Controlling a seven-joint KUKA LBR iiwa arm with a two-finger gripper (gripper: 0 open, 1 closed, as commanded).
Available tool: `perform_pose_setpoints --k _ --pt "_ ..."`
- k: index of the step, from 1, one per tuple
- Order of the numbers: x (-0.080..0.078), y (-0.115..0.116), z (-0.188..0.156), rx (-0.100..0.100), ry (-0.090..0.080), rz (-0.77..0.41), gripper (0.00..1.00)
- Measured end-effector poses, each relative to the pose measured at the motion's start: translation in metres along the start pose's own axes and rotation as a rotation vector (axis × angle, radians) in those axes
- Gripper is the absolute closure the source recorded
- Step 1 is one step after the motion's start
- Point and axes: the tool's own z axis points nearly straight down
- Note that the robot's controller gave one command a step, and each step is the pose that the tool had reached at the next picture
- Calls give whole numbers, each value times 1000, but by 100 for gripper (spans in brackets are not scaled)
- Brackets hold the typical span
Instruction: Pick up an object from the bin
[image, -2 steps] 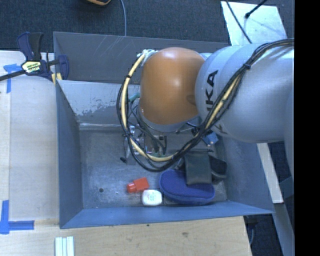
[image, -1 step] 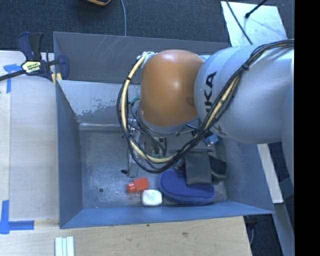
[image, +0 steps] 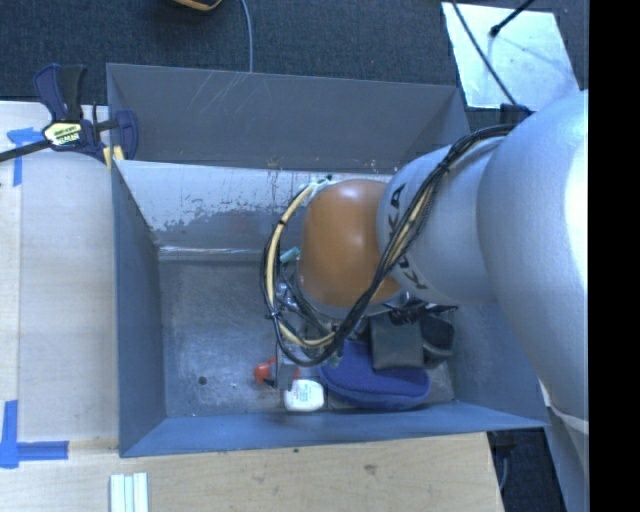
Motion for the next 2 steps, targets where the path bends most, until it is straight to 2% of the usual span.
perform_pose_setpoints --k 1,2 --pt "39 6 16 -3 -3 -40 0" --pt "37 5 15 -3 -8 -37 100"
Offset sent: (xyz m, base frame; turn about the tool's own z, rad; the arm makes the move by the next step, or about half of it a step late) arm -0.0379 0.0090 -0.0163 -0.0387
